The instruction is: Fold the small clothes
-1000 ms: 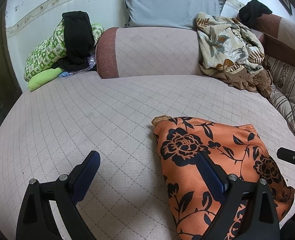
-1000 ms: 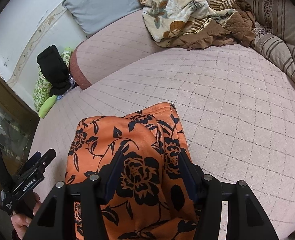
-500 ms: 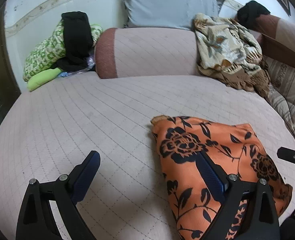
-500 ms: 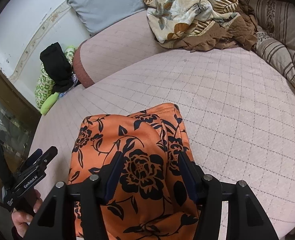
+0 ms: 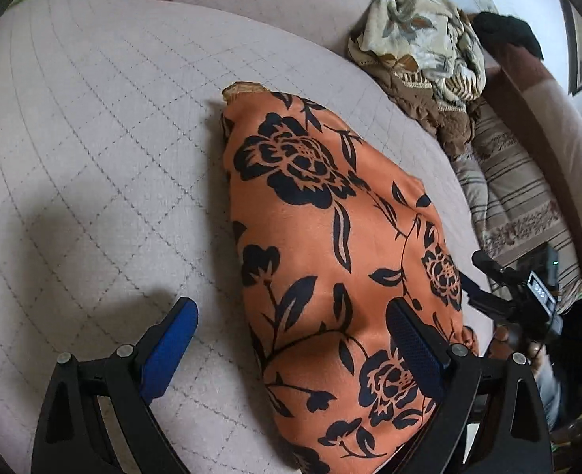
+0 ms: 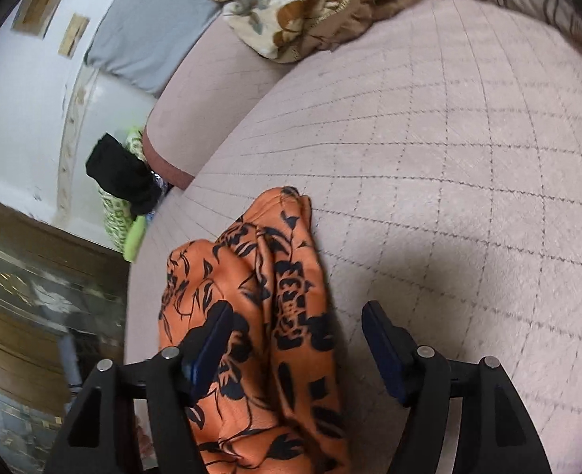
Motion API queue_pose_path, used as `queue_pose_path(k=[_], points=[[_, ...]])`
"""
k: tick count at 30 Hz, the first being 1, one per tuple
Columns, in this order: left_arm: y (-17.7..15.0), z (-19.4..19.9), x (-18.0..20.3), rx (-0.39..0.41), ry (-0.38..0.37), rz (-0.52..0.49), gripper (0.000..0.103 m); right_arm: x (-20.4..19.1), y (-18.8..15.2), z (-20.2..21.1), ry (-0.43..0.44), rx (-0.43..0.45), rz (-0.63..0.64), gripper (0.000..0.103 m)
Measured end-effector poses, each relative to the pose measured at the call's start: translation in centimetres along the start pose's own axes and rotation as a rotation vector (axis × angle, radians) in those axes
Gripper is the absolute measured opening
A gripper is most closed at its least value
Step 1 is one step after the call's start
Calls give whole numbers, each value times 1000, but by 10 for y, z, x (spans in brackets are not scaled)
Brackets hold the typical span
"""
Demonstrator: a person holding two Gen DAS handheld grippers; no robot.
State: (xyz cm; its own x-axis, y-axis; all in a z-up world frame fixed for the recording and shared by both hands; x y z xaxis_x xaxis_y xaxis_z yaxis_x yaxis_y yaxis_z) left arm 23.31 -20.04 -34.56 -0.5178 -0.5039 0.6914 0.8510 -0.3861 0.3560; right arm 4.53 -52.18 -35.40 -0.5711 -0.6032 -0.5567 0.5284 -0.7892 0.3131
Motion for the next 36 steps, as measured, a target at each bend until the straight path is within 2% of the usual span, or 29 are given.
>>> queue_pose_path(k=[3, 6, 8, 19, 23, 31, 34, 35, 36], points=[[-2, -4, -2, -30, -21, 10, 96, 8, 7, -10, 47, -40, -3, 75], [-1, -10, -7, -50, -9, 9, 96, 13, 10, -25, 60, -96, -3, 75], [-2, -15, -8, -58, 3, 6, 96, 10, 10, -28, 91, -99, 21, 76], [-1, -25, 1, -33, 63, -76, 96, -51, -11, -58, 102, -209, 219, 87], [3, -30, 4, -12, 52, -99, 96, -73, -21, -69, 81, -198, 262, 98], [5, -48, 18, 21, 23, -157, 96, -86, -27, -77, 63, -177, 236, 98], [7, -48, 19, 27, 10, -151, 96, -91, -31, -79, 49, -187, 238, 92], [8, -47, 19, 32, 0, -139, 94, -93, -33, -80, 41, -190, 235, 90], [9, -45, 17, 41, -10, -119, 88, -93, -35, -79, 36, -191, 234, 87]])
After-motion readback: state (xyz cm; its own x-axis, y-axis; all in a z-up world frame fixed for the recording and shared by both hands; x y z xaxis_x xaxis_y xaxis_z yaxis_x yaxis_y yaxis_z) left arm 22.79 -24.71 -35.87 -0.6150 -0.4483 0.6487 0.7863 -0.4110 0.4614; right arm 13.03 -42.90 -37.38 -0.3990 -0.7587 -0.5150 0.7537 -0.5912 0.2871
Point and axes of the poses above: each gripper's, at about its wrist camera, not at the fingertips, and z roughly against the way its jaws point, x to its right, y to its top, the point moved 3 cm from there along -z, roughly the way its jaws point, and after that the axes turned 14 degrees about -y, right-handed, at the moved point
